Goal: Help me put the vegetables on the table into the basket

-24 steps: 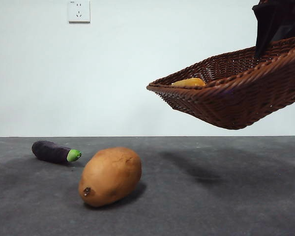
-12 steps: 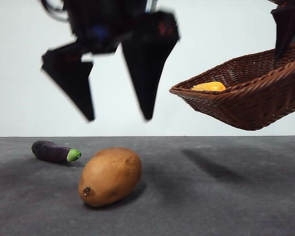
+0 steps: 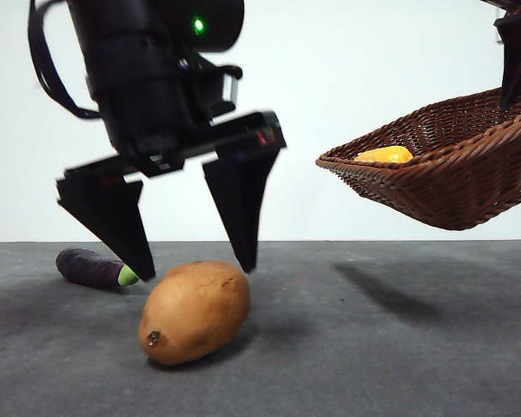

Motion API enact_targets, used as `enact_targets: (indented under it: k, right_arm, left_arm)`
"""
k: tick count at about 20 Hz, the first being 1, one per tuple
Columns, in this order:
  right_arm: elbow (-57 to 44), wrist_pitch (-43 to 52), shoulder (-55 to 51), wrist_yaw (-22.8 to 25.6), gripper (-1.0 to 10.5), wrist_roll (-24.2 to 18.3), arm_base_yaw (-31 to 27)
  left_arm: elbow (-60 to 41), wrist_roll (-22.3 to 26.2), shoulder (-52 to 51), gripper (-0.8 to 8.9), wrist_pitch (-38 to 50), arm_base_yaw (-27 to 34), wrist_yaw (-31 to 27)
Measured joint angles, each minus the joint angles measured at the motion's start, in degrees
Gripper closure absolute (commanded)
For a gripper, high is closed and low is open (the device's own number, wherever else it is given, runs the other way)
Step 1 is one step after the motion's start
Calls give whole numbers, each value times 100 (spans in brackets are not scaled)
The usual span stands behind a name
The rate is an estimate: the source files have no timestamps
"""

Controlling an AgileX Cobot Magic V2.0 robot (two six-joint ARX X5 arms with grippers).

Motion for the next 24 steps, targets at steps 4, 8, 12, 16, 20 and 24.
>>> enact_targets:
  k: [4, 8, 12, 16, 20, 24]
  right_arm:
    - [-2, -7, 0, 0, 958, 0, 0]
    - [-2, -9, 0, 0, 958, 0, 0]
    - [-2, -9, 0, 0, 958, 0, 0]
    - [0, -9, 0, 0, 958, 0, 0]
    - [0, -9, 0, -2, 958, 0, 9]
    - [-2, -33, 0, -160, 958, 50, 109]
  left_arm:
    - [-13, -59, 457, 269, 264, 0, 17]
    - [-26, -61, 472, 829, 264, 0, -87]
    - [-26, -57, 472, 822, 297, -2, -55]
    - [-26, -33, 188, 822, 293, -26, 896]
    - [160, -28, -944, 822, 376, -195, 1585]
    - [662, -96, -1537, 822, 1062, -199, 1945]
